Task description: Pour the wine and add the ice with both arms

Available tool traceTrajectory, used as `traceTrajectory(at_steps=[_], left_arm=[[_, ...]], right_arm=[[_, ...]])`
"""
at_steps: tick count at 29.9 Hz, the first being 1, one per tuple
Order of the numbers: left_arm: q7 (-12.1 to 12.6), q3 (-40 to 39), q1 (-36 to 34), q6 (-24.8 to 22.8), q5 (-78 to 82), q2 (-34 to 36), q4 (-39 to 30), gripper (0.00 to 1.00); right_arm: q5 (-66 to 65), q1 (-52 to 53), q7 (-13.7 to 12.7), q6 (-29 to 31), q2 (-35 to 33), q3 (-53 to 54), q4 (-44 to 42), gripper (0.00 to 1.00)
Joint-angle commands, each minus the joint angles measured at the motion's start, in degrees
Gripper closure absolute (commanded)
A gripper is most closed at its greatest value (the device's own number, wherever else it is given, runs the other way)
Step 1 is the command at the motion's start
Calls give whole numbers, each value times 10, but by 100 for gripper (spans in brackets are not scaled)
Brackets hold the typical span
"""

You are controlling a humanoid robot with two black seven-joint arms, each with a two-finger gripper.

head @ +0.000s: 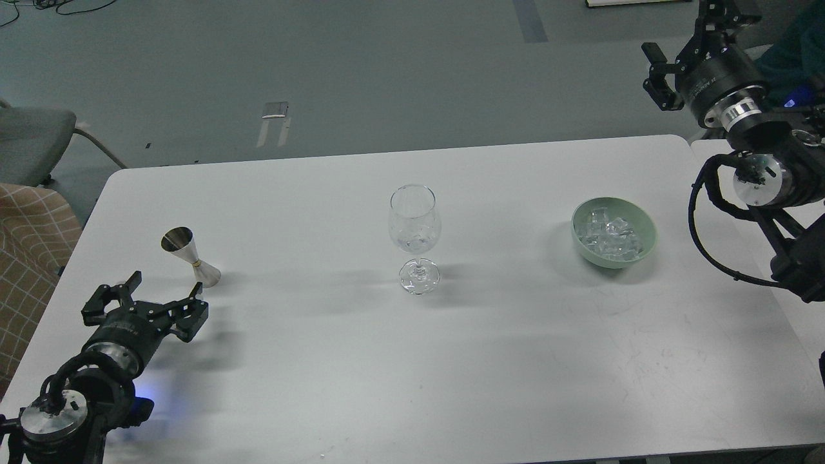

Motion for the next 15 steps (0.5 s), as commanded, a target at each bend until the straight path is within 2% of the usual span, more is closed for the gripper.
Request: traceTrajectory(at_steps=[1, 5, 10, 13, 15], left_arm=[[2, -14, 25, -46, 0, 33, 0, 2], [-3, -50, 46, -120, 6, 94, 18, 2], [-14, -74, 36, -171, 15, 173, 50, 2], [-47, -73, 25, -187, 51, 229, 51, 2], [-87, -70, 2, -199, 129, 263, 51, 2]], right_arm=[[0, -1, 0, 0, -1, 0, 0, 0], [0, -1, 0, 0, 0, 0, 0, 0], [0, 1, -1, 0, 2, 0, 1, 0], [0, 2, -2, 0, -1, -1, 1, 0], [-7, 2, -3, 0, -3, -1, 1, 0]])
